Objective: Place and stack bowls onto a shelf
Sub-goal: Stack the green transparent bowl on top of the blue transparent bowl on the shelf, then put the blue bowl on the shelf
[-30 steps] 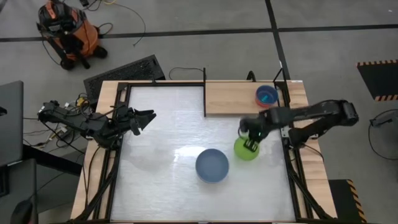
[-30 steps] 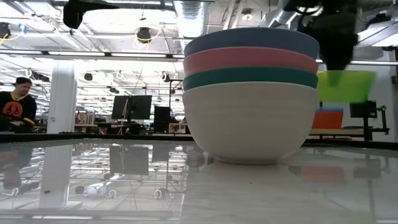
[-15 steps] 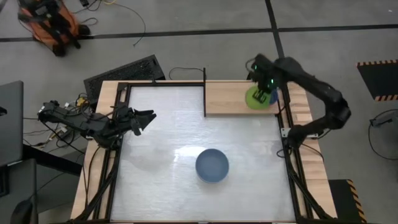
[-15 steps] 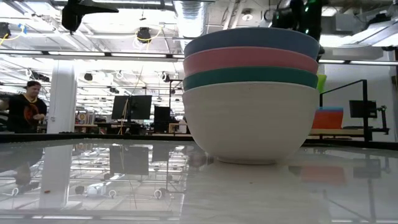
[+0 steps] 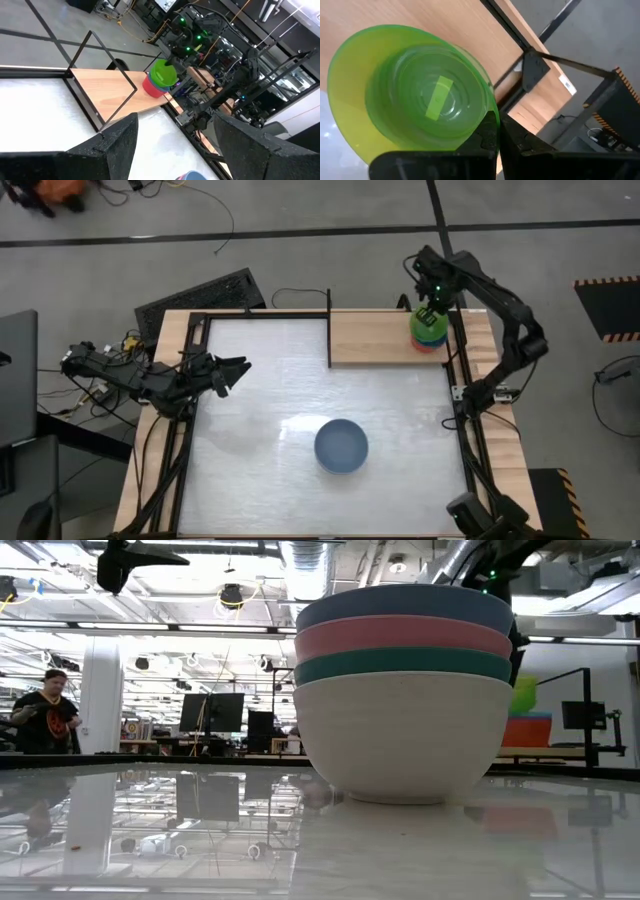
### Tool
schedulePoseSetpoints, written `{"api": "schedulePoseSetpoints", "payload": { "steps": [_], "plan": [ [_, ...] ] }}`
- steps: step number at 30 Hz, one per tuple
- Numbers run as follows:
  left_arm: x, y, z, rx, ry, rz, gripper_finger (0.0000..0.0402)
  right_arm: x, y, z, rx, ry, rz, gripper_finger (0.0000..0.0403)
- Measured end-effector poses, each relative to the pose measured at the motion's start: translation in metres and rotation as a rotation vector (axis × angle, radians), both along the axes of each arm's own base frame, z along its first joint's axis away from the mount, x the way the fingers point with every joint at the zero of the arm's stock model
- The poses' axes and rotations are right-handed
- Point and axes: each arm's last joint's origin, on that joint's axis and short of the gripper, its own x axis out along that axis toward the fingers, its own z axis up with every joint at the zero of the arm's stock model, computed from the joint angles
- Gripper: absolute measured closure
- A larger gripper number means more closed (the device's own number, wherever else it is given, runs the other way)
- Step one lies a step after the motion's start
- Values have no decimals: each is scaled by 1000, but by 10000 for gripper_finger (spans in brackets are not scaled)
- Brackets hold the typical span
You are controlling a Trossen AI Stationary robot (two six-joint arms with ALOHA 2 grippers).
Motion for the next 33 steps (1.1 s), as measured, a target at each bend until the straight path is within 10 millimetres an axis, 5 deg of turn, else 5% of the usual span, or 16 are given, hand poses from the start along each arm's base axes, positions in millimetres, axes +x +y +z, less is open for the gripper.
{"api": "schedulePoseSetpoints", "payload": {
  "steps": [7, 19, 25, 33],
  "plan": [
    [0, 0, 0, 0, 0, 2, 157, -1, -2, -2, 11, 6, 0, 377],
    [0, 0, 0, 0, -1, 2, 157, 7, -4, -2, -30, -49, -1, 218],
    [0, 0, 0, -1, -2, -7, 157, 15, 8, 7, 12, -213, 13, 228],
    [0, 0, 0, -2, -2, -12, 157, 58, 57, 18, 186, -482, 108, 243]
  ]
}}
